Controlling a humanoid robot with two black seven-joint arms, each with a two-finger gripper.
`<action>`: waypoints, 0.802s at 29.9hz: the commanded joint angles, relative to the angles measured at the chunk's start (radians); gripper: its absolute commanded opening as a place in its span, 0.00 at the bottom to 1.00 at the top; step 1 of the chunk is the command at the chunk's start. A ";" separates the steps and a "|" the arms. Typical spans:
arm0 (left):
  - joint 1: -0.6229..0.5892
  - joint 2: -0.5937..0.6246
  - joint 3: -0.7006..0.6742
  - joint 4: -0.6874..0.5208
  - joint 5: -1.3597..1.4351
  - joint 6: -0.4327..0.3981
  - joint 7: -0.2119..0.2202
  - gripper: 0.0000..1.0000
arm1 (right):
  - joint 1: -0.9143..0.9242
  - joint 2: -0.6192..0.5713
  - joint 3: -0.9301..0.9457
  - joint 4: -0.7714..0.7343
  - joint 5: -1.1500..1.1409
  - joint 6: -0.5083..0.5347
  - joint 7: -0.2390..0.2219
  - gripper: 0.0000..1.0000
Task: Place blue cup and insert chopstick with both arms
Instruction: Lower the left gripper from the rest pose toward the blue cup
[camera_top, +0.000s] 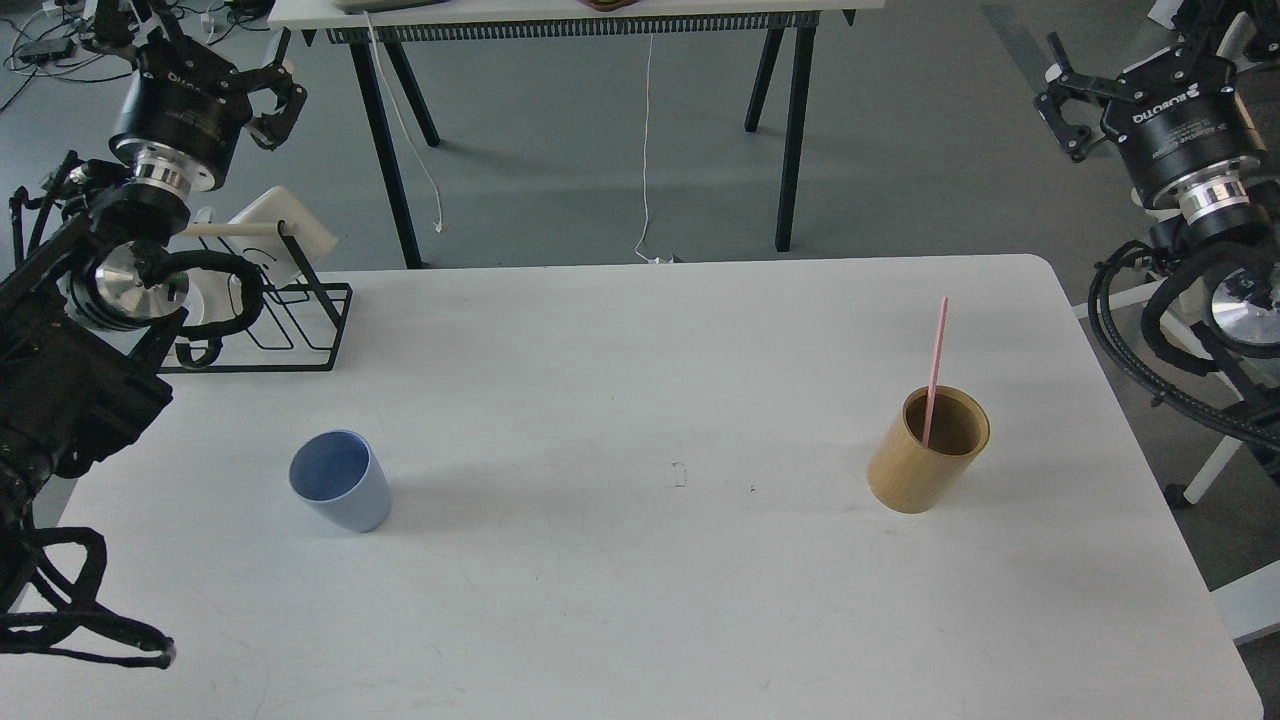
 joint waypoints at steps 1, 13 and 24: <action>0.000 0.001 0.000 0.000 -0.002 0.000 0.002 1.00 | -0.003 0.001 0.003 -0.002 0.000 0.001 0.001 0.99; -0.001 0.045 0.038 -0.081 0.023 -0.009 0.021 1.00 | -0.011 -0.012 0.006 -0.001 0.001 0.001 0.009 0.99; 0.015 0.445 0.297 -0.544 0.393 0.032 -0.013 0.99 | -0.049 -0.014 0.020 -0.001 0.001 0.001 0.014 0.99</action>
